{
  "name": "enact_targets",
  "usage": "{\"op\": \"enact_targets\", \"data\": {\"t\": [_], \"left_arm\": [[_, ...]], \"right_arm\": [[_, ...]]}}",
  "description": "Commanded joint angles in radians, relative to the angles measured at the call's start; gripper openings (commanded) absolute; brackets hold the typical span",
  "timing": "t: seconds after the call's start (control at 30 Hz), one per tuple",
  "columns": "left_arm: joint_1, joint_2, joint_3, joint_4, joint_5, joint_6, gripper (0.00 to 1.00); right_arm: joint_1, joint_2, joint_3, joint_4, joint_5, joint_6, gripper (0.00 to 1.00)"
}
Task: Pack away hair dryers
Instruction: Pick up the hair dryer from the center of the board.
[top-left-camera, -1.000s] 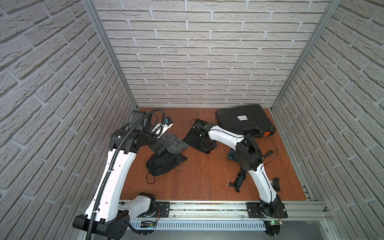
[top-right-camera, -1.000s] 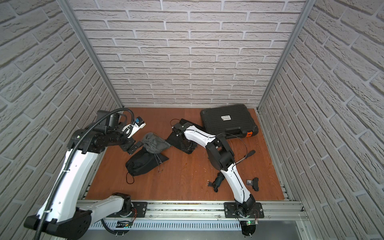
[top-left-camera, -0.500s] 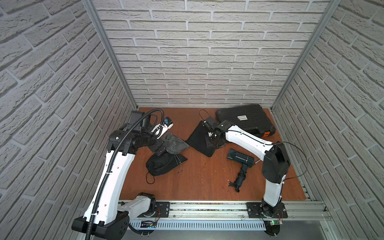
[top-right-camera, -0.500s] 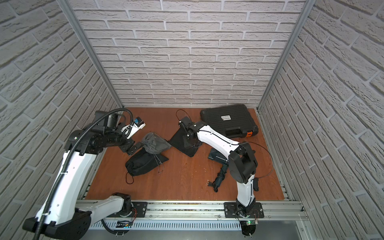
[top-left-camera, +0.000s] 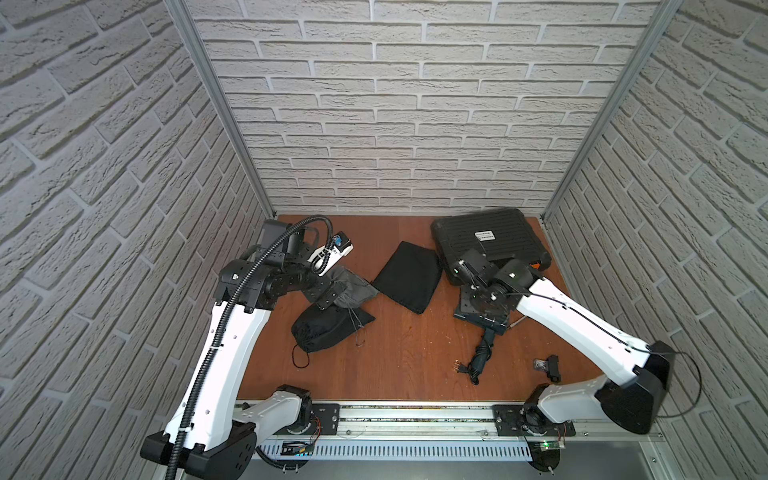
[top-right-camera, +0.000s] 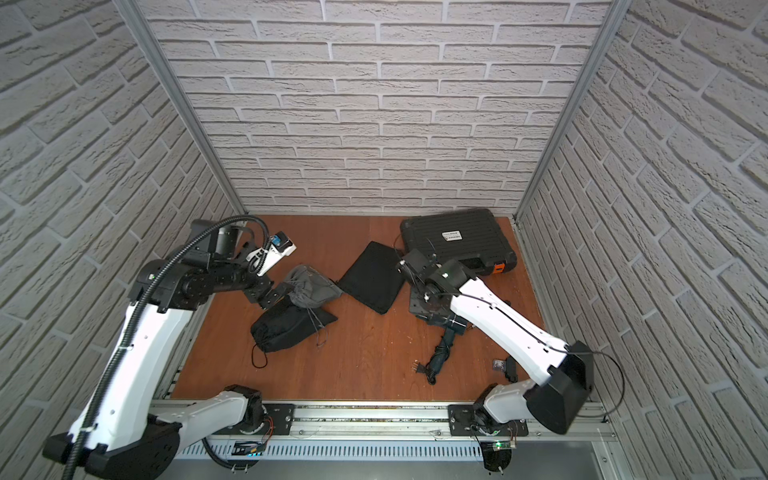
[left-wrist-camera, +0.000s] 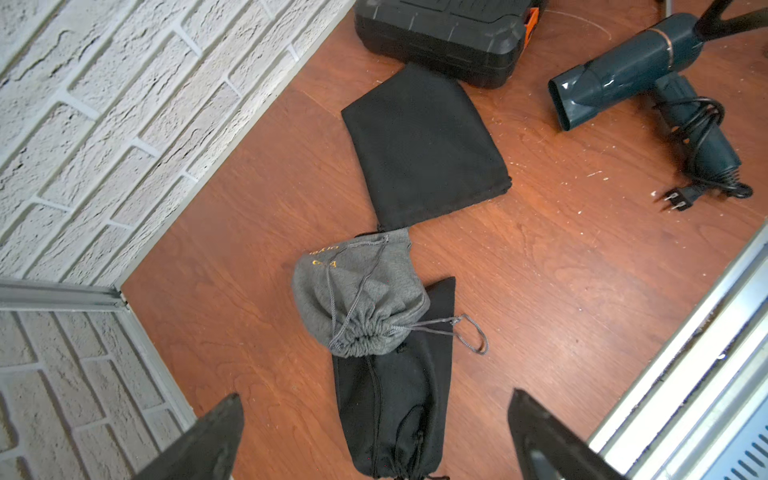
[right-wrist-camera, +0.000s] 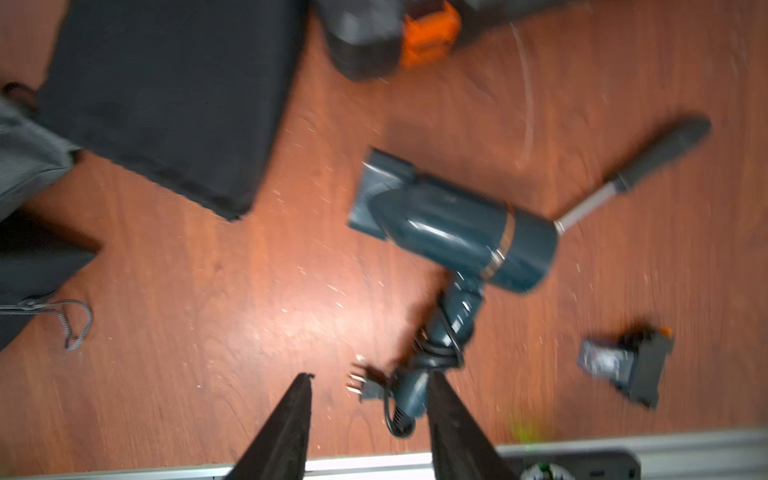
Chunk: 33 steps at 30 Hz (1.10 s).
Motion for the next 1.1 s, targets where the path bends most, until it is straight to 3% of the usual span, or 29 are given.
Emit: {"op": "enact_targets", "data": {"t": [0.0,0.1,0.13,0.17,0.53,0.73,0.97,1.07], "left_arm": [[-0.027,-0.008,-0.039,0.074,0.039,-0.025,0.98],[-0.042,-0.015,-0.067,0.104,0.054,-0.033,0.98],[-0.046,-0.018,-0.077,0.115,0.057,-0.038,0.98],[-0.048,-0.02,-0.084,0.126,0.061,-0.041,0.98],[-0.071,-0.037,-0.138,0.167,0.061,-0.065,0.98],[-0.078,-0.044,-0.154,0.17,0.048,-0.072,0.98],[-0.079,-0.062,-0.169,0.172,0.033,-0.081,0.98],[-0.08,-0.063,-0.169,0.17,0.027,-0.085,0.98]], "right_arm": [[-0.003,-0.089,-0.097,-0.047,0.004,0.156,0.56],[-0.003,-0.147,-0.175,-0.031,-0.028,0.201,0.73],[-0.003,-0.157,-0.204,-0.013,-0.041,0.209,0.96],[-0.003,-0.161,-0.227,-0.001,-0.047,0.215,1.0],[-0.003,-0.115,-0.438,0.227,-0.106,0.288,0.97],[-0.01,-0.075,-0.47,0.312,-0.102,0.311,0.94],[-0.036,-0.003,-0.52,0.457,-0.177,0.319,0.95],[-0.046,0.025,-0.523,0.446,-0.167,0.332,0.99]]}}
